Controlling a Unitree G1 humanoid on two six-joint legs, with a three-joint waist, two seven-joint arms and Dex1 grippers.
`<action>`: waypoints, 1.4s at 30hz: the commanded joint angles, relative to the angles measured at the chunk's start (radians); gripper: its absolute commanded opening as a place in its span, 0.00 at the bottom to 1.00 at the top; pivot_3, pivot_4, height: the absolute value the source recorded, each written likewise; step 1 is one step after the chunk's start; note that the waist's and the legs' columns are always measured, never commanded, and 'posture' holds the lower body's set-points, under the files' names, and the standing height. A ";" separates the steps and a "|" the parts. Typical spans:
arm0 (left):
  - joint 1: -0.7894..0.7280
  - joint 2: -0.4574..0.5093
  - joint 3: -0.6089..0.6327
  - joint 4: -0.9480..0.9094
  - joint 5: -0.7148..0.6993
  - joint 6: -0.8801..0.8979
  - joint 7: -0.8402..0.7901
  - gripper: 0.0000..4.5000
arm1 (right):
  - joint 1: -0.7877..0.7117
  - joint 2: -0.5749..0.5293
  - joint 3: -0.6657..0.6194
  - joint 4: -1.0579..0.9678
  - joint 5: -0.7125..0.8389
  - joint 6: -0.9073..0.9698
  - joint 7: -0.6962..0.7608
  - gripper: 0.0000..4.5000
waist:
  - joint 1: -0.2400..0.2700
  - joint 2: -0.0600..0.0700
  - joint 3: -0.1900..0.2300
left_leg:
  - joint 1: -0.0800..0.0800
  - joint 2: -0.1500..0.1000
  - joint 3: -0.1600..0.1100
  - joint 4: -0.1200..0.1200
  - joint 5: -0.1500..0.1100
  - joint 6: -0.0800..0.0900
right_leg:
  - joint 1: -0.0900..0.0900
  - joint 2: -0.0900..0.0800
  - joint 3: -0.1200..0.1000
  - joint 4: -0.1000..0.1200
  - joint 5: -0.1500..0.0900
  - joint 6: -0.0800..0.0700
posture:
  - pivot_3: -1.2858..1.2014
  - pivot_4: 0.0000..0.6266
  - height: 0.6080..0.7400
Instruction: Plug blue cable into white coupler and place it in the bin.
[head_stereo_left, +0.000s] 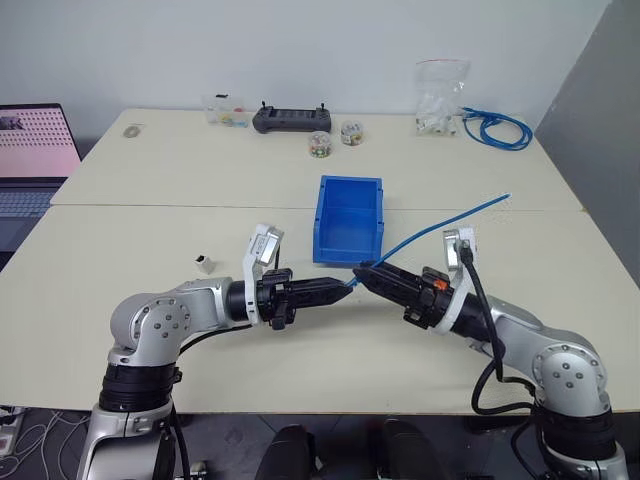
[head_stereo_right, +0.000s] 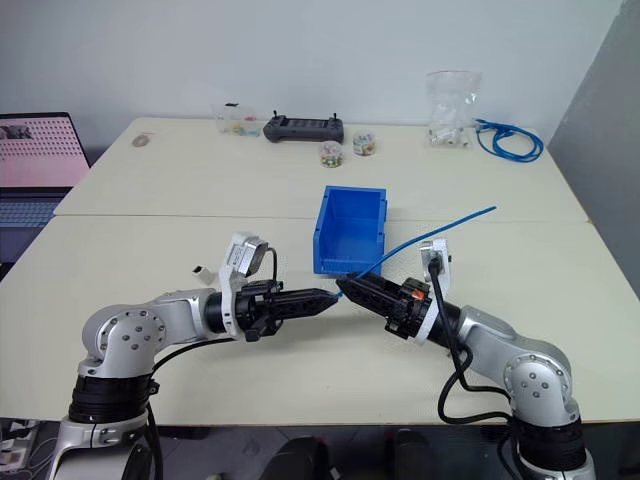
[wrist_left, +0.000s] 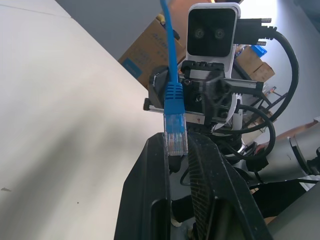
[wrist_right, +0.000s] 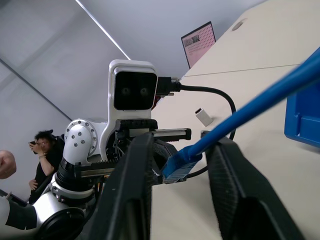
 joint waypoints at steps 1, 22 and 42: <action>0.002 -0.001 0.003 -0.005 -0.011 -0.025 -0.006 0.05 | -0.015 -0.013 0.000 -0.029 0.024 -0.010 0.026 0.09 | 0.000 0.000 0.000 | 0.000 0.000 0.000 0.000 0.000 0.000 | 0.000 0.000 0.000 0.000 0.000 0.000 | 0.52 0.24 1.00; 0.027 0.063 0.028 -0.034 -0.032 -0.037 -0.008 0.74 | -0.039 -0.040 0.028 0.007 -0.117 -0.079 0.042 0.01 | -0.002 0.000 0.000 | -0.001 0.000 0.000 -0.001 0.000 0.000 | -0.001 0.000 0.000 0.000 0.000 0.000 | 0.52 0.24 1.00; 0.330 -0.240 0.034 -0.169 0.812 -0.682 0.954 1.00 | -0.078 -0.086 0.044 0.144 -0.413 -0.181 0.176 0.01 | 0.010 0.000 0.000 | -0.003 0.000 0.001 -0.001 0.000 0.000 | -0.004 -0.001 0.001 -0.001 0.003 -0.005 | 0.52 0.24 1.00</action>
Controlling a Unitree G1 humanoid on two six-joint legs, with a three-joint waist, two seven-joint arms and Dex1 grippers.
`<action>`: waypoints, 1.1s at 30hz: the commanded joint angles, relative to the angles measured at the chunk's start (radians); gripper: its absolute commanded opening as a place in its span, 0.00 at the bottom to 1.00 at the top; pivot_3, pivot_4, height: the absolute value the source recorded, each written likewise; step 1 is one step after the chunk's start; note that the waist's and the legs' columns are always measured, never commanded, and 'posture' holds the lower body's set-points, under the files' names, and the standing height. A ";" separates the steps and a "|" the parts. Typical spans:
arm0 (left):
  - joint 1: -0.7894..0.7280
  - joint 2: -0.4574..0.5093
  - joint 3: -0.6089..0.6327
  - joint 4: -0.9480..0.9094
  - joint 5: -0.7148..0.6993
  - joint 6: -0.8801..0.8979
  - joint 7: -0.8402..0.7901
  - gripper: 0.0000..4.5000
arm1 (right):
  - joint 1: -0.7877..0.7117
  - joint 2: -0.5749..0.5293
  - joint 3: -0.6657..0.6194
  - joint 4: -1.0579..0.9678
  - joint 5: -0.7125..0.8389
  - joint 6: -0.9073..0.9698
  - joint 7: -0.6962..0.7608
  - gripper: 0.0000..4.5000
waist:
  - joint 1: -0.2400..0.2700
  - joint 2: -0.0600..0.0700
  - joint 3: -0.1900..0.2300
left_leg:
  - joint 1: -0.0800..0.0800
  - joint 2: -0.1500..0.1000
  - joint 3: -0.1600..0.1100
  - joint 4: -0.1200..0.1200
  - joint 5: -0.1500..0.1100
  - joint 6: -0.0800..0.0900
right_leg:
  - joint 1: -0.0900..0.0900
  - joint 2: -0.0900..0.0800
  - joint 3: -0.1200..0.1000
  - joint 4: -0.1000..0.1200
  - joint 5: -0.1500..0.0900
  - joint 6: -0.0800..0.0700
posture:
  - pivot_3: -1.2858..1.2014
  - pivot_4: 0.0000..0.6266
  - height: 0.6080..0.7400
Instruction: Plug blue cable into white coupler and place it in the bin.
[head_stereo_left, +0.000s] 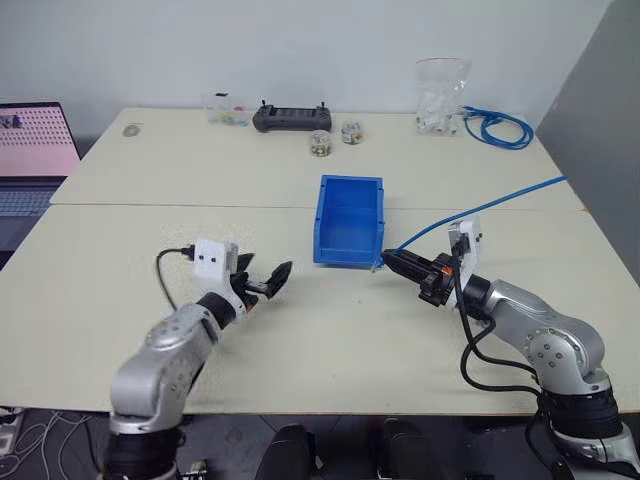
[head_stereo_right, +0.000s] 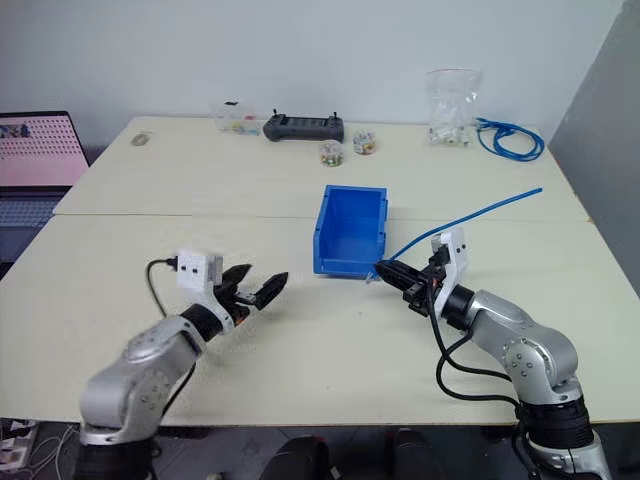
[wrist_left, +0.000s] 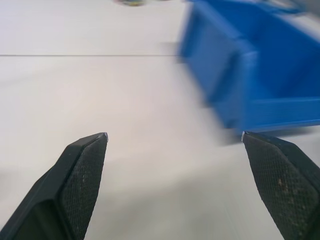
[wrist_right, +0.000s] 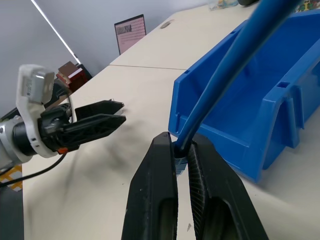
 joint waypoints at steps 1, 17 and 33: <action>-0.023 -0.072 -0.003 0.033 0.164 -0.099 0.192 1.00 | -0.022 -0.002 0.000 -0.020 -0.018 -0.012 0.029 0.01 | 0.001 0.000 0.000 | 0.000 0.000 0.000 0.000 0.000 0.000 | 0.000 0.000 0.000 0.000 0.000 0.000 | 0.52 0.24 1.00; -0.223 -0.359 0.059 0.308 0.362 -0.167 0.634 1.00 | -0.054 -0.029 -0.025 0.006 -0.036 0.008 0.068 0.01 | 0.002 -0.002 0.001 | -0.001 -0.001 0.000 0.001 0.000 0.000 | 0.000 0.000 -0.001 0.000 0.001 0.001 | 0.52 0.24 1.00; -0.338 -0.354 0.151 0.454 0.360 -0.214 0.718 1.00 | -0.037 -0.039 -0.035 -0.015 -0.026 0.032 0.072 0.01 | 0.002 -0.002 0.001 | -0.001 -0.001 0.000 0.001 0.000 0.000 | 0.000 0.000 -0.002 0.000 0.001 0.002 | 0.52 0.24 1.00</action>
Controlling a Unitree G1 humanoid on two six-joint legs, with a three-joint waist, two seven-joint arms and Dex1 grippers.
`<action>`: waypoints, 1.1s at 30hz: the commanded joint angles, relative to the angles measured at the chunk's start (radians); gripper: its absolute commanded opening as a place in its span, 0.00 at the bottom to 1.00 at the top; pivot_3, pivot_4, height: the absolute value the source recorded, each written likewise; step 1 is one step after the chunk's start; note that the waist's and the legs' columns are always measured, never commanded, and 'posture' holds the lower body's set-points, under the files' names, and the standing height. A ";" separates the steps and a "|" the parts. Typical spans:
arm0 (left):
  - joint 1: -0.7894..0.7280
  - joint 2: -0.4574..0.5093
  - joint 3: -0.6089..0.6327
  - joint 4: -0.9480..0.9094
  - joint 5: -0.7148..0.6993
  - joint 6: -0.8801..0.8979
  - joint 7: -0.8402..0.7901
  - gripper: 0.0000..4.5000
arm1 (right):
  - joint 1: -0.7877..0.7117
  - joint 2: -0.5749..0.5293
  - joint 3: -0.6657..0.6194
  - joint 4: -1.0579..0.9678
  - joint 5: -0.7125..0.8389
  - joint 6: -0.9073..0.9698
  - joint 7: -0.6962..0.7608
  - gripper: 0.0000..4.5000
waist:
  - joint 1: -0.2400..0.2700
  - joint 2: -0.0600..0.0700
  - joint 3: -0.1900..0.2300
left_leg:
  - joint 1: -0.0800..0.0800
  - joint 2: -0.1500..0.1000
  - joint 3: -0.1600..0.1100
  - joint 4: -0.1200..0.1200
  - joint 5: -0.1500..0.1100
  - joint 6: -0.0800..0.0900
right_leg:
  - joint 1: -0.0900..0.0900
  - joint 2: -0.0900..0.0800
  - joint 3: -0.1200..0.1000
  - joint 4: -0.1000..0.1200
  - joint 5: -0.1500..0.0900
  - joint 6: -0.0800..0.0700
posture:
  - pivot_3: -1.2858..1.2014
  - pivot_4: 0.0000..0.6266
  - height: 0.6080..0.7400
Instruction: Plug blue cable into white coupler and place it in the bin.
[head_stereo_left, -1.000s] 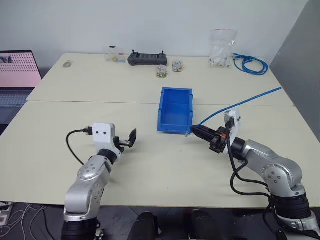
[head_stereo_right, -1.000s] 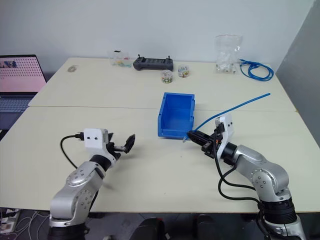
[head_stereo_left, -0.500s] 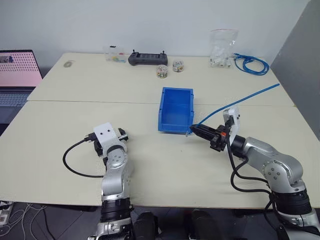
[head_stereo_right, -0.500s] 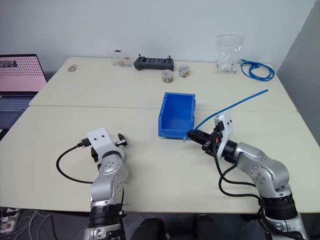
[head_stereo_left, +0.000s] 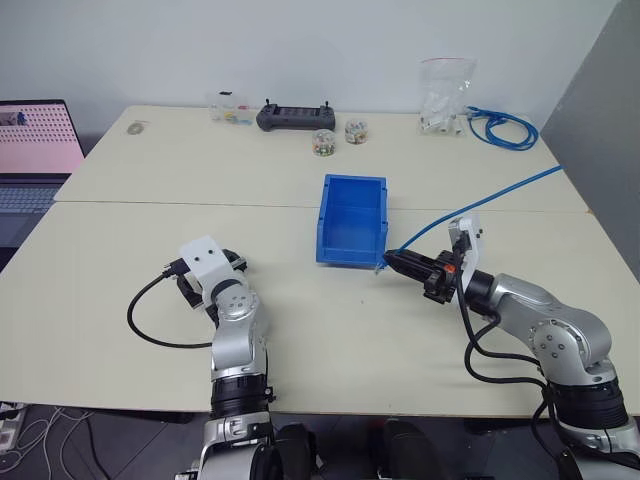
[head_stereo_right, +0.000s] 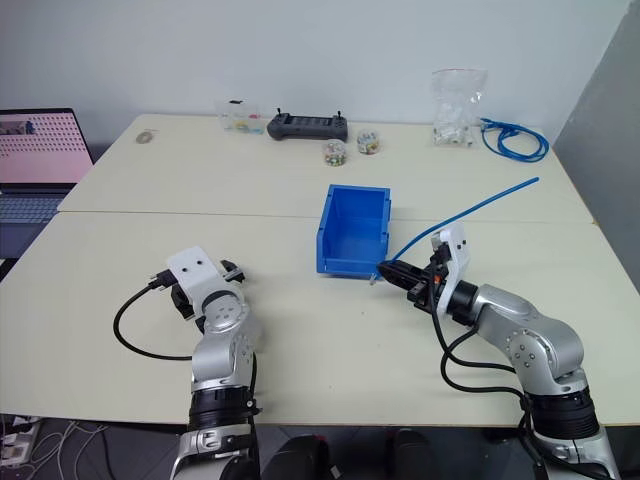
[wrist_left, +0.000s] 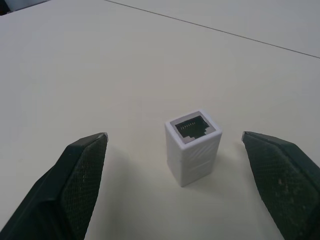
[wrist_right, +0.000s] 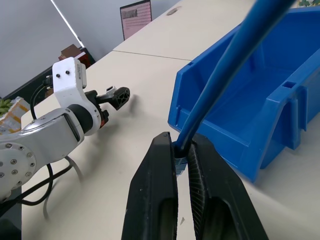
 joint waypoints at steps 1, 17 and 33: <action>-0.020 0.010 0.006 0.003 0.001 -0.013 -0.006 1.00 | -0.001 -0.007 -0.028 -0.043 0.010 0.001 0.010 0.01 | 0.000 0.000 0.000 | 0.000 0.000 0.000 0.000 0.000 0.000 | 0.000 0.000 0.000 0.000 0.000 0.000 | 0.52 0.24 1.00; -0.016 0.023 0.013 0.023 -0.014 -0.015 -0.035 0.54 | 0.011 -0.002 -0.031 -0.051 0.013 0.015 0.007 0.01 | 0.000 0.000 0.000 | 0.000 0.000 0.000 0.000 0.000 0.000 | 0.000 0.000 0.000 0.000 0.000 0.000 | 0.52 0.24 1.00; 0.127 0.182 -0.078 -0.156 -0.103 0.156 -0.415 0.21 | 0.032 0.006 -0.032 -0.069 0.004 0.007 -0.007 0.01 | -0.004 0.000 0.000 | 0.002 0.000 0.001 0.000 0.000 0.000 | 0.000 0.000 0.001 0.002 0.000 0.000 | 0.52 0.24 1.00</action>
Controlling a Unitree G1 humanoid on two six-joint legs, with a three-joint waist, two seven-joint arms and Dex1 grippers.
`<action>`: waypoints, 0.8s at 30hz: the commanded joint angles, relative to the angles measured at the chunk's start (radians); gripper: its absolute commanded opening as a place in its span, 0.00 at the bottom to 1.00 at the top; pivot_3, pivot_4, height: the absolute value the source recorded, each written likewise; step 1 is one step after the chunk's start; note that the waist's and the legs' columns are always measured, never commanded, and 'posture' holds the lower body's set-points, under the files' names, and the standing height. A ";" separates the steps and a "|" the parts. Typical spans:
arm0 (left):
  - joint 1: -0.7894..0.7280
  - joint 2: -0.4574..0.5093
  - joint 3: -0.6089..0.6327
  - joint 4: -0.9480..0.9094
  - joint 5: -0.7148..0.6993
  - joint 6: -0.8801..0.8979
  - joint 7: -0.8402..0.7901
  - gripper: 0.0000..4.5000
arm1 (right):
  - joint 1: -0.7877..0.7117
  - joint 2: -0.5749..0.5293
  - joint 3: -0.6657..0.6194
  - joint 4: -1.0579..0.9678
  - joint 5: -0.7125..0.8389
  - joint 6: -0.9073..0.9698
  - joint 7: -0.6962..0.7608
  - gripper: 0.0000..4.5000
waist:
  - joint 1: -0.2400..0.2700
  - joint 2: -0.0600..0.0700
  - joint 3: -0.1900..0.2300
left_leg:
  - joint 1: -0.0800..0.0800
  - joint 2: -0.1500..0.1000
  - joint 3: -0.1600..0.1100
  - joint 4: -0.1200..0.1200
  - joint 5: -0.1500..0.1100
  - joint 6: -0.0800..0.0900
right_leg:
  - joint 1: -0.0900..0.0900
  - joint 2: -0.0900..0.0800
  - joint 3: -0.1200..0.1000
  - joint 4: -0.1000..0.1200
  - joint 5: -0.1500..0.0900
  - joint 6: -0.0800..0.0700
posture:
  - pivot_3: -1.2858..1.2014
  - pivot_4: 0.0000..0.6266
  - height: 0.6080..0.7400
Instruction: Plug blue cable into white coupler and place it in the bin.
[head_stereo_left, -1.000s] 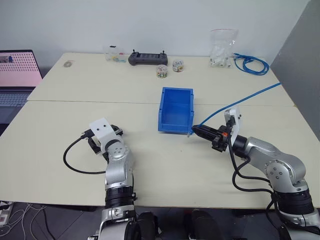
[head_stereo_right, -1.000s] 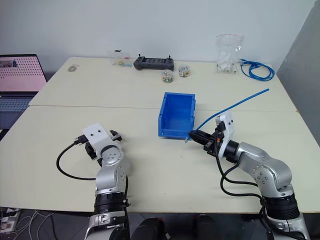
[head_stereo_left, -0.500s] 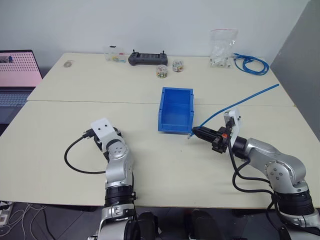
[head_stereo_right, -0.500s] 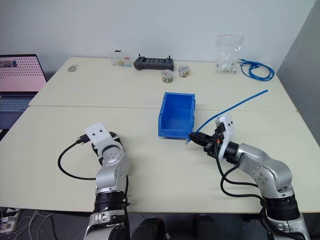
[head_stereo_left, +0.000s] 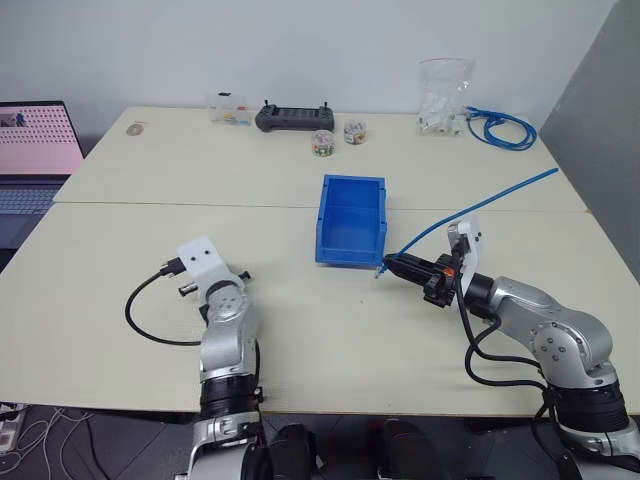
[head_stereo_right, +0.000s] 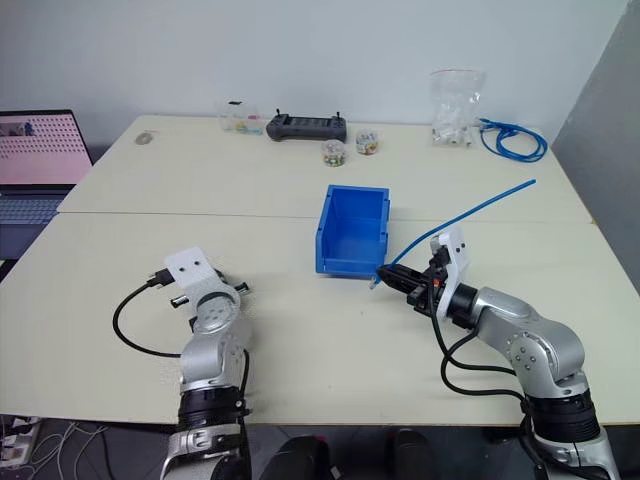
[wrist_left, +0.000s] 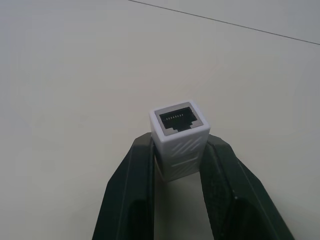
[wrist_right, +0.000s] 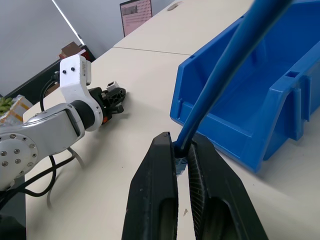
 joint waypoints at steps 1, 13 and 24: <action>0.105 0.137 -0.095 -0.136 -0.062 0.063 -0.300 0.21 | 0.025 -0.001 -0.031 -0.063 0.001 -0.012 -0.011 0.01 | -0.001 0.000 0.000 | 0.000 0.000 0.000 0.000 0.000 0.000 | 0.000 0.000 0.000 0.000 0.000 0.000 | 0.52 0.24 1.00; 0.059 0.600 -0.542 -0.299 -0.224 -0.041 -1.316 0.21 | 0.186 -0.033 0.028 -0.214 -0.109 -0.062 -0.022 0.01 | 0.001 0.001 0.000 | -0.001 0.001 0.000 -0.001 0.000 0.000 | 0.000 0.000 0.000 -0.003 -0.003 0.003 | 0.52 0.24 1.00; -0.131 0.601 -0.747 0.004 -0.053 -0.293 -1.590 0.21 | 0.202 -0.051 0.102 -0.254 -0.227 -0.165 0.023 0.01 | -0.003 0.002 0.000 | -0.001 0.001 -0.001 -0.001 0.000 0.000 | 0.000 0.002 0.000 -0.003 -0.004 0.003 | 0.52 0.24 1.00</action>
